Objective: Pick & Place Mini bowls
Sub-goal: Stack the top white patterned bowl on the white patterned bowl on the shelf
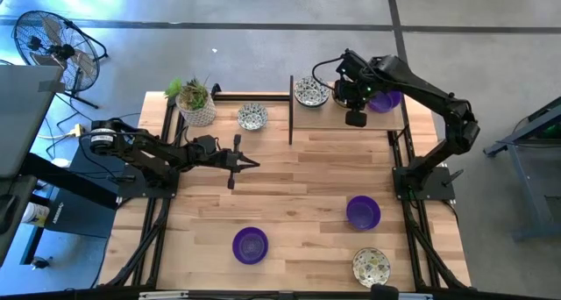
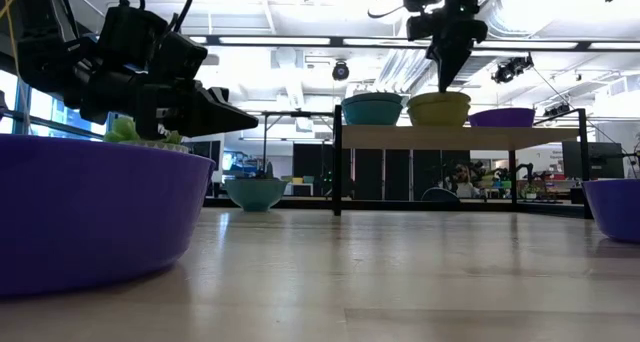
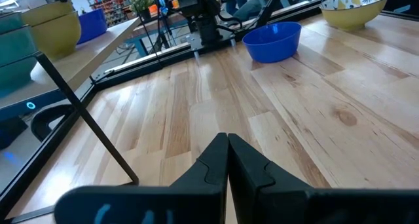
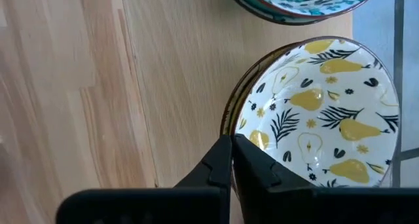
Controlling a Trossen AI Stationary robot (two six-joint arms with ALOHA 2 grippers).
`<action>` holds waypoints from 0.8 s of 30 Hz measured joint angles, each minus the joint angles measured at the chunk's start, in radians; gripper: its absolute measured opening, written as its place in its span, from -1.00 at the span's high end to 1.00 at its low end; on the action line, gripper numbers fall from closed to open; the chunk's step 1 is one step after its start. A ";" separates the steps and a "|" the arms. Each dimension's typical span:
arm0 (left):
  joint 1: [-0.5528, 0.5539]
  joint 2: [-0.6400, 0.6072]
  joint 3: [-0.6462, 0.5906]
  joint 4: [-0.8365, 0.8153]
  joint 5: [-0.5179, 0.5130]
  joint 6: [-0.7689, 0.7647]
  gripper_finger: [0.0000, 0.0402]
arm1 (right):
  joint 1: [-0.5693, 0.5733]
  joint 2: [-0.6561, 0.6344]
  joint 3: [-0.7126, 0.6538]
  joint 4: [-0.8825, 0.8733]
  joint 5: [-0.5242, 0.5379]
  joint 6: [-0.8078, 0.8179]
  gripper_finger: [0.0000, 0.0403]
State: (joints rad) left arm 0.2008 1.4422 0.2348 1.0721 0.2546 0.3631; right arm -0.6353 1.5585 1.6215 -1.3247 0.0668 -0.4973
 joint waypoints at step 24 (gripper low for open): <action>0.000 0.000 0.000 0.002 0.005 -0.002 1.00 | -0.014 0.008 -0.079 0.043 0.033 0.014 0.89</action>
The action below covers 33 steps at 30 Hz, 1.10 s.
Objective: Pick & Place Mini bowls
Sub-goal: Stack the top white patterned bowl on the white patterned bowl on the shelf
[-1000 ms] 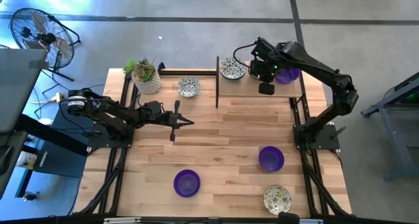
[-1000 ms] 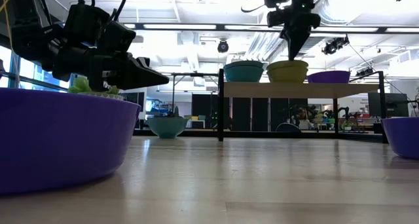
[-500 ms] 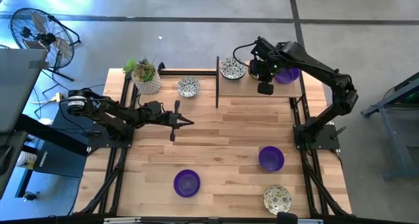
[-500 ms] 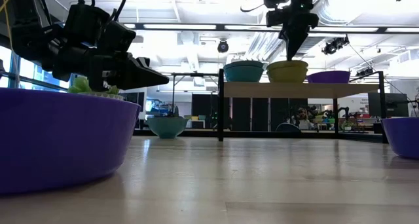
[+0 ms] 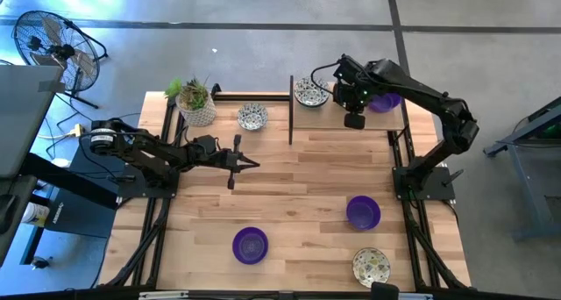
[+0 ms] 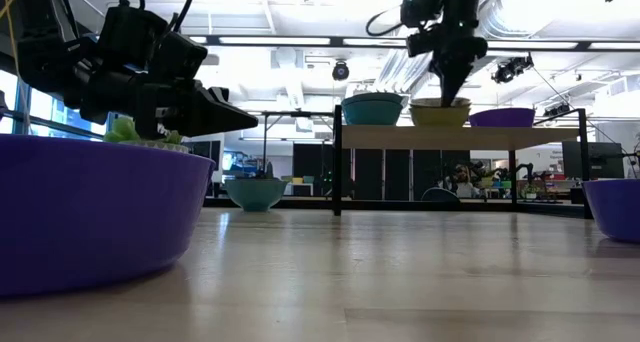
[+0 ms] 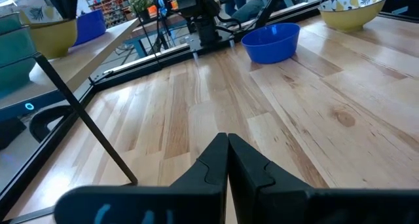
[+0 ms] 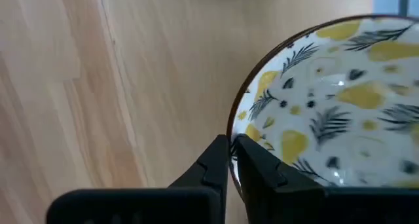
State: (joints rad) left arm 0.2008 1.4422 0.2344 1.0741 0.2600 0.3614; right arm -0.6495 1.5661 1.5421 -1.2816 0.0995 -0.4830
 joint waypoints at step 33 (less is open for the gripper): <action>0.000 0.000 0.000 0.001 0.002 -0.004 1.00 | -0.138 0.154 0.111 0.060 0.011 0.030 1.00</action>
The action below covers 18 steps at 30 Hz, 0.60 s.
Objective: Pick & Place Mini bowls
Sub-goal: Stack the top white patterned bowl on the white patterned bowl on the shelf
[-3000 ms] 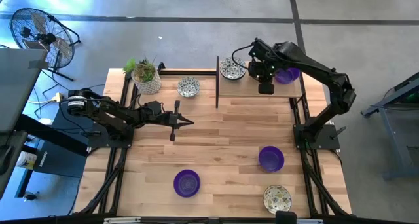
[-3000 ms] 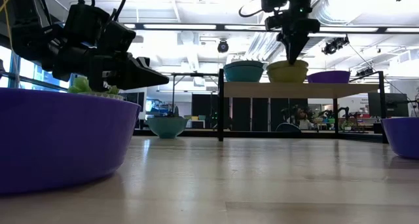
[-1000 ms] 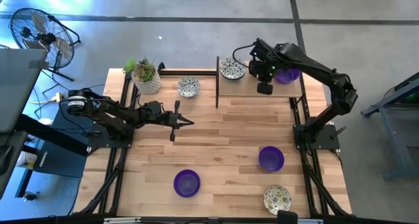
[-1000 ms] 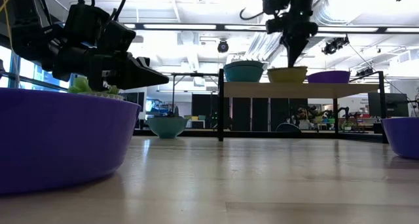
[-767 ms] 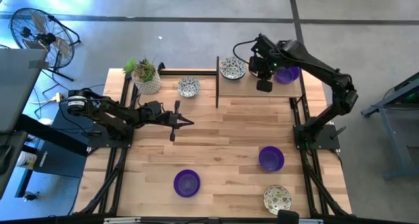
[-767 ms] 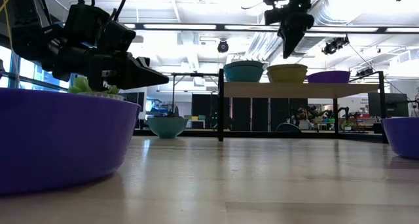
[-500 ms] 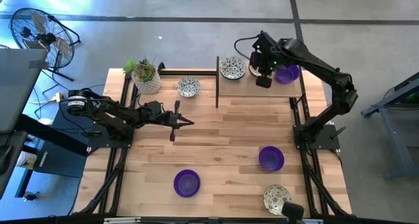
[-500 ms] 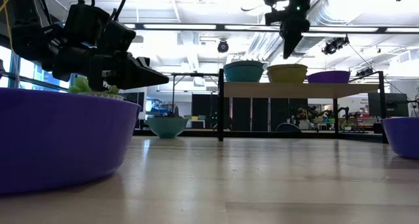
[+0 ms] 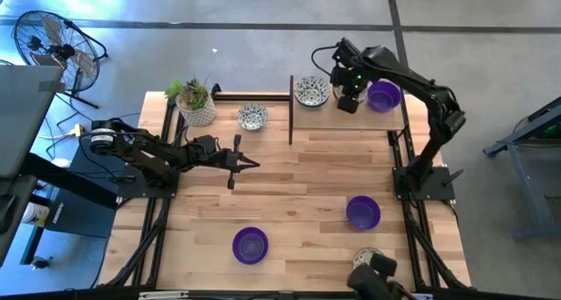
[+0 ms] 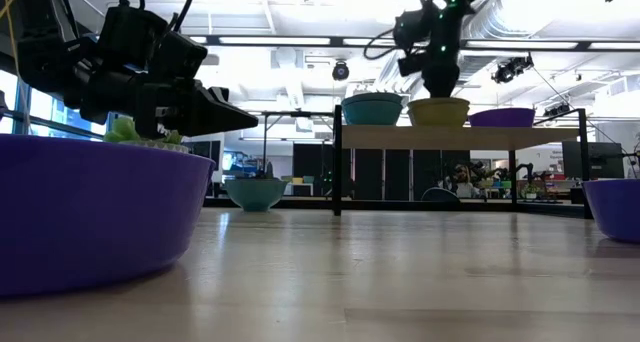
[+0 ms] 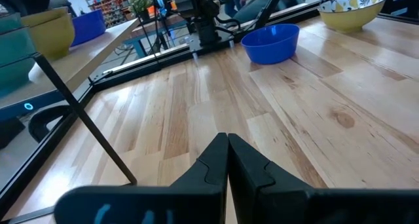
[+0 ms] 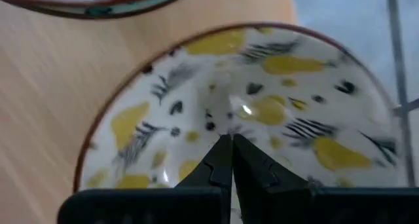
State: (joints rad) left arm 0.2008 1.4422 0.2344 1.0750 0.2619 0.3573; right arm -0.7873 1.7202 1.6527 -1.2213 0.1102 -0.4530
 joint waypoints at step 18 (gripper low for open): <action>0.000 0.000 0.000 0.000 0.002 0.000 1.00 | 0.005 -0.003 0.000 -0.079 -0.116 0.004 1.00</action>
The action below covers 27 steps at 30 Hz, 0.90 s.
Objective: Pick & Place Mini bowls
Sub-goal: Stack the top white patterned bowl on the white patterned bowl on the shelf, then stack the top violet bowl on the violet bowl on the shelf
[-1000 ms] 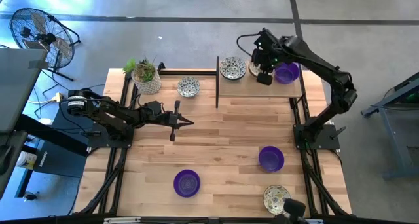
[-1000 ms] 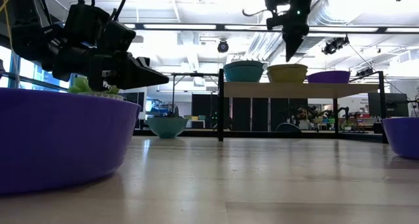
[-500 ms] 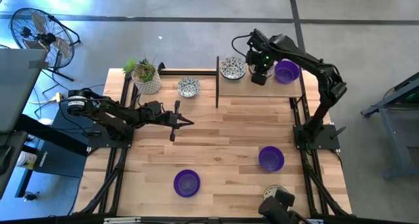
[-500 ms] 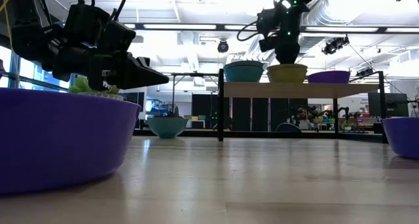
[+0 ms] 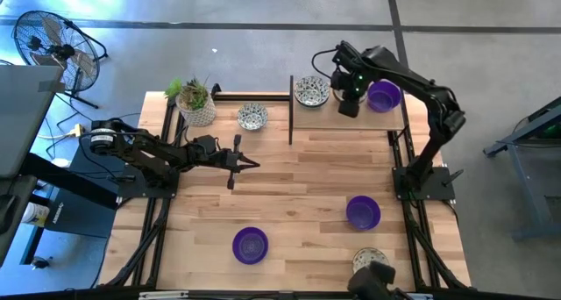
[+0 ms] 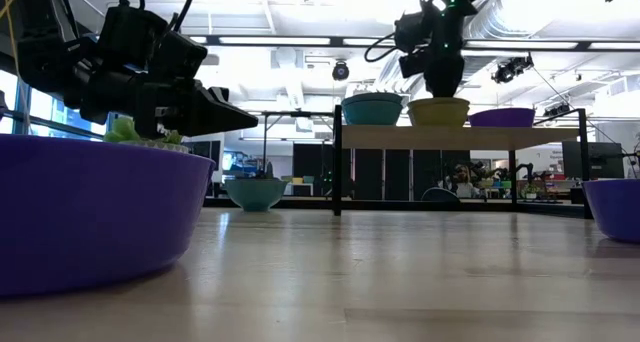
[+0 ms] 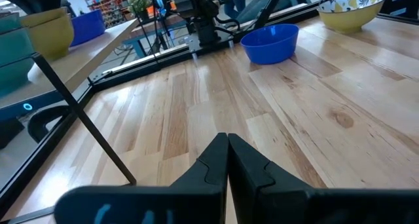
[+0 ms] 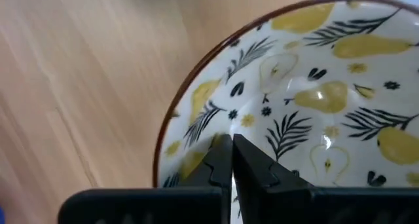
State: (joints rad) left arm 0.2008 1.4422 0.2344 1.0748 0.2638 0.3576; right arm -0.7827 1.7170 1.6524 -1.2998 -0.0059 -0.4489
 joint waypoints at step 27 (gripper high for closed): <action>0.000 0.000 0.000 0.000 0.010 -0.004 1.00 | 0.213 -0.465 -0.288 0.335 -0.127 0.176 1.00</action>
State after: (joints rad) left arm 0.2008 1.4422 0.2344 1.0752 0.2737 0.3535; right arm -0.5693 1.2523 1.3641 -0.9649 -0.1334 -0.2726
